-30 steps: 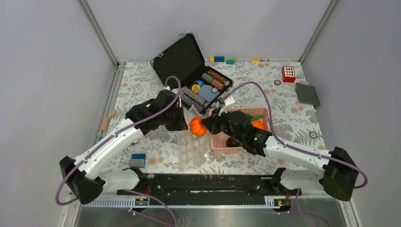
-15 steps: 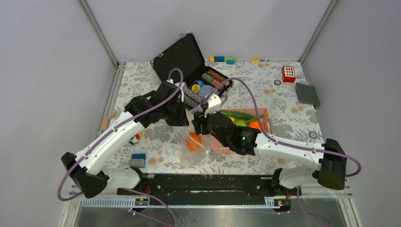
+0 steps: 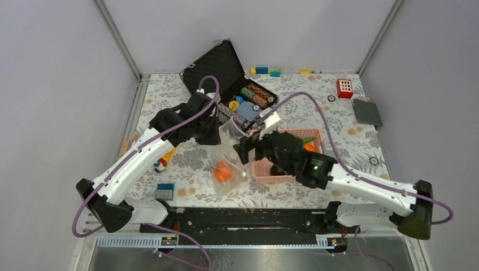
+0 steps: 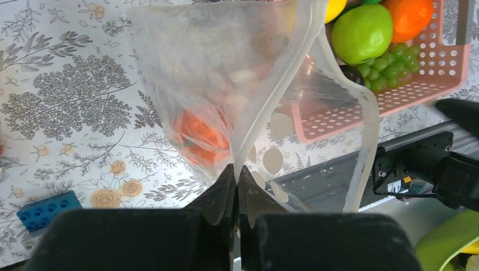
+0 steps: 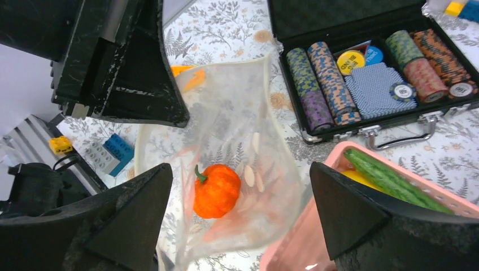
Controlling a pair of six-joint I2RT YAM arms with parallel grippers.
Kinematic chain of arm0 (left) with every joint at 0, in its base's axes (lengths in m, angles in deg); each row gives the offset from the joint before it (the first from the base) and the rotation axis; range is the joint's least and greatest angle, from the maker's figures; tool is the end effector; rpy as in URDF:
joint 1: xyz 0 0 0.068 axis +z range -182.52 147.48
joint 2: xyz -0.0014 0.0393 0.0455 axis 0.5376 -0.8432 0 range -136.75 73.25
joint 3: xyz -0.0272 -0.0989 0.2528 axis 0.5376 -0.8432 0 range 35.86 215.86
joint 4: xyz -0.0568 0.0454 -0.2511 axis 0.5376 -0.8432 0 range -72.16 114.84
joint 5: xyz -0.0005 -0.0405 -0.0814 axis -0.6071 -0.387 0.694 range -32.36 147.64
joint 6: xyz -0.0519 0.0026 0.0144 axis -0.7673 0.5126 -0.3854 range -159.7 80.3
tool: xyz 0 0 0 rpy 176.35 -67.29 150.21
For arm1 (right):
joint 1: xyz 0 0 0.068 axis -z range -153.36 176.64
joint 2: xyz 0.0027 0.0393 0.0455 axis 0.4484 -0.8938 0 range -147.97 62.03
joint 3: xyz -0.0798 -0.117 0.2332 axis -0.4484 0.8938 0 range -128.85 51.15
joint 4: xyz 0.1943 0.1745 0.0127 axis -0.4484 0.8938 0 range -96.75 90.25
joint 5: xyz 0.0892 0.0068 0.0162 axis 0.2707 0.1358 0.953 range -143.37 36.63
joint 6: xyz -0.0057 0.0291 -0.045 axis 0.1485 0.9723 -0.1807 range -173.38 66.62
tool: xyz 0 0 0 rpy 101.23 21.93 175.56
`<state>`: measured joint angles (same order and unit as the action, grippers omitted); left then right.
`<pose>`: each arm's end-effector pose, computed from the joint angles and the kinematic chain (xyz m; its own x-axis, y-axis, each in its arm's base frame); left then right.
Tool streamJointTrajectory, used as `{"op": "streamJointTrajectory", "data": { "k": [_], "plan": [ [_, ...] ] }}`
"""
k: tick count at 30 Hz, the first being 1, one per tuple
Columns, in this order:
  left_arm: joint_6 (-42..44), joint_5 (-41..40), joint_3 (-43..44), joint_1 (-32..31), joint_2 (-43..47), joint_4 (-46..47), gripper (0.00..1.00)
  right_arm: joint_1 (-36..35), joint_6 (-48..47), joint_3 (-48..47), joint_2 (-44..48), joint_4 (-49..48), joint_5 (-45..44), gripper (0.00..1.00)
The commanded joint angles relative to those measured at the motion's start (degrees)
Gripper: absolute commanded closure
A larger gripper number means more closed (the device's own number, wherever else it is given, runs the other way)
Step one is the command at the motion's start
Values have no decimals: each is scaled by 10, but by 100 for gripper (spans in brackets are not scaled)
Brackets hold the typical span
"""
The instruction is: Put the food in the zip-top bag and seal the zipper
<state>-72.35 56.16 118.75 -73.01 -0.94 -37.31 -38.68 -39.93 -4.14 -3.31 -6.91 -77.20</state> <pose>0.1880 -0.1592 0.3759 -0.8583 0.0237 -0.5126 0.2071 0.9300 -0.3038 0.1243 0.2363 0.3515 -0.2244 0.0211 -0.9743 -0.6301 0.7595 0.1616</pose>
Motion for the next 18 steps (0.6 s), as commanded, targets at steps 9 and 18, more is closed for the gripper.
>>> {"op": "streamJointTrajectory", "data": {
  "k": [9,18],
  "plan": [
    [25,-58,-9,15,8,3,100,174,-300,73,40,70,122,0],
    [28,-55,-24,21,4,8,100,217,-437,43,-137,-40,153,0]
  ]
}}
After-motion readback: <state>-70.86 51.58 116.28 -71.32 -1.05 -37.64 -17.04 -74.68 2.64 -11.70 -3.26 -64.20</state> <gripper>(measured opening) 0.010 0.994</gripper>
